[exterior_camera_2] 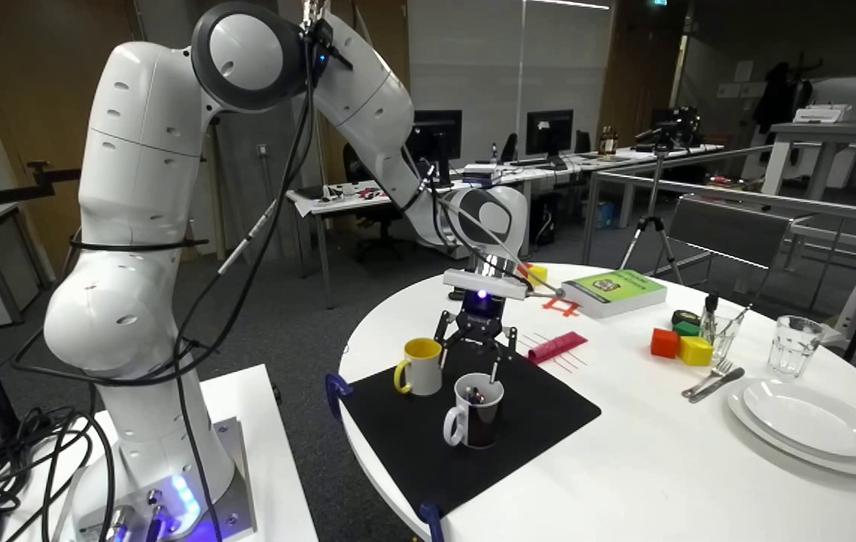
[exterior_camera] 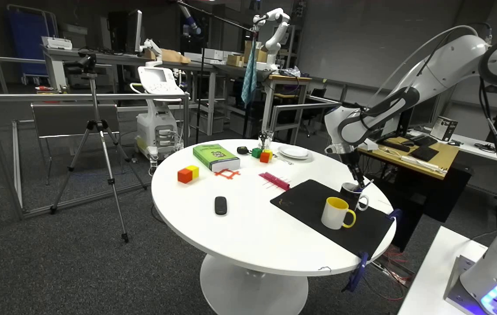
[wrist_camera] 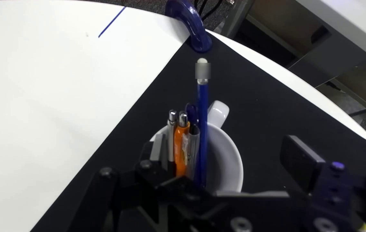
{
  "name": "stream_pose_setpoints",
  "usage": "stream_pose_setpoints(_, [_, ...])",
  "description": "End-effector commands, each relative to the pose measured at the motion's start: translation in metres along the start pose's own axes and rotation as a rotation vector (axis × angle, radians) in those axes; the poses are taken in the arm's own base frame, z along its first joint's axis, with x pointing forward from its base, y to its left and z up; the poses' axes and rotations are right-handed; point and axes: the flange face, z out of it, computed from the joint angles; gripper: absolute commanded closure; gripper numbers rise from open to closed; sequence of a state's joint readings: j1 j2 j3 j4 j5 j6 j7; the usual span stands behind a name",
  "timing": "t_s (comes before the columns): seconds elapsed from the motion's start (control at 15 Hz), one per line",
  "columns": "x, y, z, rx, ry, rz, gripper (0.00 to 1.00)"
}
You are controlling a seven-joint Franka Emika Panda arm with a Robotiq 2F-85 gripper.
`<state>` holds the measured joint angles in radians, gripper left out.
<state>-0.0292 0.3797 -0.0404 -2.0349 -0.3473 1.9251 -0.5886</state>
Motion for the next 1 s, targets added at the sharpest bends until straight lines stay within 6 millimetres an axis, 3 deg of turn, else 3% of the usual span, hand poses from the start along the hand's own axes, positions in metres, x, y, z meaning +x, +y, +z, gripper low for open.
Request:
stream_pose_setpoints(0.0, [0.0016, 0.0093, -0.0035, -0.025, 0.015, 0.017, 0.04])
stream_pose_setpoints(0.93, [0.0103, 0.0163, -0.0069, -0.047, 0.046, 0.053, 0.0])
